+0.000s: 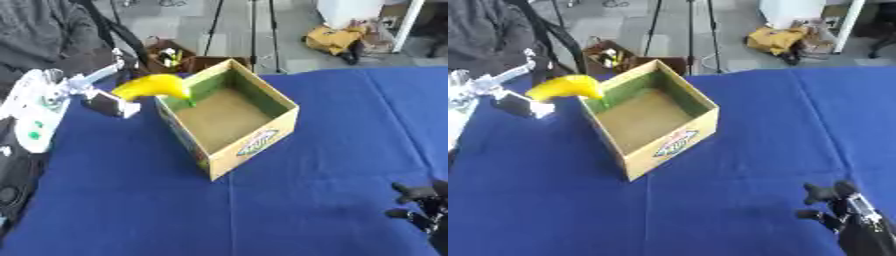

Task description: Pick up objects on the table and place them in the box.

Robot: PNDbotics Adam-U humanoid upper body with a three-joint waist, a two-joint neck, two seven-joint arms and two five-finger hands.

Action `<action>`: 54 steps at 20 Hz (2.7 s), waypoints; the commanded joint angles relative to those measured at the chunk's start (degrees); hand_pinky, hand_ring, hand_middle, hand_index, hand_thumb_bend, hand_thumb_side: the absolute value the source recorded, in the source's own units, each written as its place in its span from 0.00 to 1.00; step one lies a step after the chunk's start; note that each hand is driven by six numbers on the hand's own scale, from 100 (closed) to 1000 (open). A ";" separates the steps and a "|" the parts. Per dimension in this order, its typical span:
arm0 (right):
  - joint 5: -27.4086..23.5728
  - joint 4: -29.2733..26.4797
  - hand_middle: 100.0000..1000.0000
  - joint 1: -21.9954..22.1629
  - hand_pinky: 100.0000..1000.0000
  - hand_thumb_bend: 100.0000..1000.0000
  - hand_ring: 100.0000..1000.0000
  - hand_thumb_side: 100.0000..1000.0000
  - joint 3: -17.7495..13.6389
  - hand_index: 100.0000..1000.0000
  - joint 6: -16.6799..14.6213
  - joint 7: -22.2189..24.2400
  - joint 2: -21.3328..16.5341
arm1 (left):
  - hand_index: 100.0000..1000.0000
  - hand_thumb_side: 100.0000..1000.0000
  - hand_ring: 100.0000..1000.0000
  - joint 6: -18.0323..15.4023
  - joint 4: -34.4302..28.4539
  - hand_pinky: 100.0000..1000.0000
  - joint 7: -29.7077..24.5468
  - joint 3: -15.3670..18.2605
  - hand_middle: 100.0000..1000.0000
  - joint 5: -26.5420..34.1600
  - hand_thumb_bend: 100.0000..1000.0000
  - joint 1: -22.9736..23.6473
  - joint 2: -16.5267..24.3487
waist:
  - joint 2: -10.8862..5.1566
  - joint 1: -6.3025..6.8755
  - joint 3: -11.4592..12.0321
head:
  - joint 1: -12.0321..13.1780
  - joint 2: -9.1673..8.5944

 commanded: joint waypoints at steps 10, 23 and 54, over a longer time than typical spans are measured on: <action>0.08 -0.47 0.49 -0.79 0.61 0.00 0.96 0.75 0.96 0.58 0.22 1.00 -0.97 | 0.55 0.04 0.40 -3.24 20.67 0.61 3.31 -3.55 0.34 -13.30 0.00 -13.79 -6.66 | -0.61 0.34 -3.42 | 1.84 -1.94; 0.11 -0.63 0.49 -1.43 0.61 0.00 0.96 0.75 1.62 0.58 0.34 1.75 -0.89 | 0.64 0.08 0.47 -6.28 31.64 0.65 8.35 -5.27 0.43 -25.31 0.07 -15.57 -12.18 | 0.07 0.13 -5.91 | 3.09 -2.31; -0.63 -0.66 0.49 -0.70 0.61 0.00 0.96 0.75 -0.27 0.58 -0.24 -0.01 -1.14 | 0.70 1.00 0.63 9.00 -18.16 0.68 19.98 3.98 0.57 48.45 0.10 21.57 -9.68 | -1.29 -0.71 2.01 | -1.33 -2.16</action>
